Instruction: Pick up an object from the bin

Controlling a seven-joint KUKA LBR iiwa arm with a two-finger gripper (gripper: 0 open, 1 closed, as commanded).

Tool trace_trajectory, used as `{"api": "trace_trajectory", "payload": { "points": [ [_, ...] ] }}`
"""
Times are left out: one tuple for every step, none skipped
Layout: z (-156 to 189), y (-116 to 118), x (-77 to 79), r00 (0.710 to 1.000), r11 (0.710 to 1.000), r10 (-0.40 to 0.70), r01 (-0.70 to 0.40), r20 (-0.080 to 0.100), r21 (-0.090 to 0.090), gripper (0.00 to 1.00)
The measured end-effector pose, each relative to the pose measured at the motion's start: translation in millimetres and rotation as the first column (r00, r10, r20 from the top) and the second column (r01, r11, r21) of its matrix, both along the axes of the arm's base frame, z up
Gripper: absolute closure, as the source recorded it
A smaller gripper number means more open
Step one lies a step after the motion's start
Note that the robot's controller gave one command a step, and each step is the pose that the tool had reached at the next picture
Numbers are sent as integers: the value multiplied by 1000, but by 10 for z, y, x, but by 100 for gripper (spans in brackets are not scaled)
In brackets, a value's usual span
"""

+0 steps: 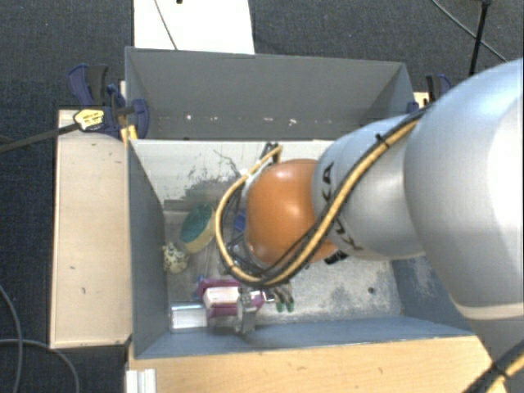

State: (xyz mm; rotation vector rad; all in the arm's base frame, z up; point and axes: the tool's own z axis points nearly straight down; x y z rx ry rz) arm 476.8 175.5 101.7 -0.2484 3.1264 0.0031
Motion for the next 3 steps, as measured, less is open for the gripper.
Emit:
{"api": "trace_trajectory", "payload": {
  "points": [
    [55,-87,19,983,983,-181,181,1,1,0],
    [-323,-26,40,957,957,-289,289,-5,-2,0],
    [-319,-27,47,956,956,-292,292,-4,0,0]
  ]
}}
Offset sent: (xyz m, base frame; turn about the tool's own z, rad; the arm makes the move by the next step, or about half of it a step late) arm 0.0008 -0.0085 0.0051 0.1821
